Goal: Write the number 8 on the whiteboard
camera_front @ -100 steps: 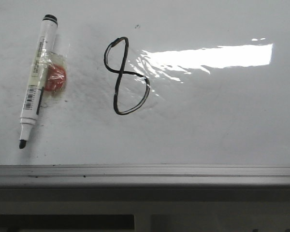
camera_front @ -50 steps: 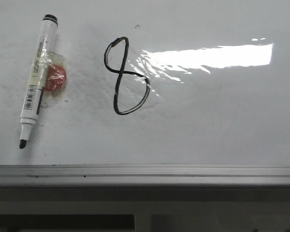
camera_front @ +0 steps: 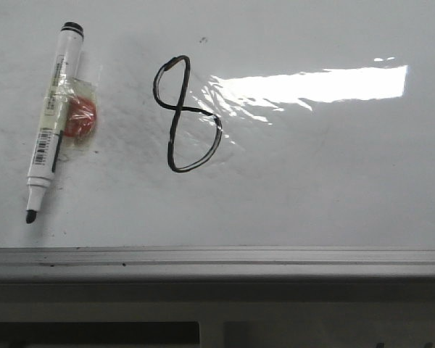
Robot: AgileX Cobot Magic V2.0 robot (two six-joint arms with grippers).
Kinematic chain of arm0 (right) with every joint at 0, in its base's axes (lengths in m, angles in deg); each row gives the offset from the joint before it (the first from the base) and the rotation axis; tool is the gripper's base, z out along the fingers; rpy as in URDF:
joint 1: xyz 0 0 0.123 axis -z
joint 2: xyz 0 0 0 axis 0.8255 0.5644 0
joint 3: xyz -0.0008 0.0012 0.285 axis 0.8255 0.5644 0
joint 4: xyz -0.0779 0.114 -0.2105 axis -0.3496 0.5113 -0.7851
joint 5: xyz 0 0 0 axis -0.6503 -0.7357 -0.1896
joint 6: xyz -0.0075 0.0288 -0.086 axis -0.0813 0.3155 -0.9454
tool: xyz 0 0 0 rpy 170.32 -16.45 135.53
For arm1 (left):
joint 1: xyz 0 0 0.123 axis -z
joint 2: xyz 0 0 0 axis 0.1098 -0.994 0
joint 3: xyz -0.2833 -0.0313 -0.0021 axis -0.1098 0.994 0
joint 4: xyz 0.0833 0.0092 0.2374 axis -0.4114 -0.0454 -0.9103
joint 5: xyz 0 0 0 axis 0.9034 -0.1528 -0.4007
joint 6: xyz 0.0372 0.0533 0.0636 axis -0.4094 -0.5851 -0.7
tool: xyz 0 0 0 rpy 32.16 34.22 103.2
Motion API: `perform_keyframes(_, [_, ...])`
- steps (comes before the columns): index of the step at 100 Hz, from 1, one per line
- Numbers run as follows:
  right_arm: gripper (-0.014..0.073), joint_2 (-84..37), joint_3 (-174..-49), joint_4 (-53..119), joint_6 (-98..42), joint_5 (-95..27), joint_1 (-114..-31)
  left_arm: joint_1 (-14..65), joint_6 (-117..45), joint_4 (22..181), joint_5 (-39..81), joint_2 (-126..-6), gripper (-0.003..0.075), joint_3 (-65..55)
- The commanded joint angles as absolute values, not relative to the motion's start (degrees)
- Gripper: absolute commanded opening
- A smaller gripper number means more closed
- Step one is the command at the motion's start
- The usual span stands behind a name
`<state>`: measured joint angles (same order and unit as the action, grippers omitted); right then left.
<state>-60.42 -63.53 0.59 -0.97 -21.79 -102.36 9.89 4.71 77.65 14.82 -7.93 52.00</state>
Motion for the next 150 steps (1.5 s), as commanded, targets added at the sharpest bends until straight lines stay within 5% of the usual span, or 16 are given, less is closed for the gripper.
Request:
perform_keyframes(1, [-0.0063, -60.14, -62.00, 5.36, -1.68, -9.28, -95.66, 9.84, 4.83, 77.99, 17.35, -6.38, -0.0020, 54.27])
perform_keyframes(42, [-0.0063, -66.69, -49.85, 9.01, 0.09, -0.36, -63.84, 9.84, 4.83, 77.99, 17.35, -6.38, -0.0020, 54.27])
perform_keyframes(64, [-0.0063, -75.02, -50.09, 11.59, 0.21, -16.77, -52.77, 9.84, 4.83, 77.99, 17.35, -6.38, -0.0020, 54.27])
perform_keyframes(94, [-0.0063, -83.40, -50.09, 12.43, 0.02, -38.97, -50.03, 9.84, 4.83, 77.99, 17.35, -6.38, -0.0020, 54.27])
perform_keyframes(150, [-0.0063, -83.75, -50.09, 12.43, -0.68, -38.66, -49.89, 9.84, 4.83, 77.99, 17.35, -6.38, -0.0020, 54.27])
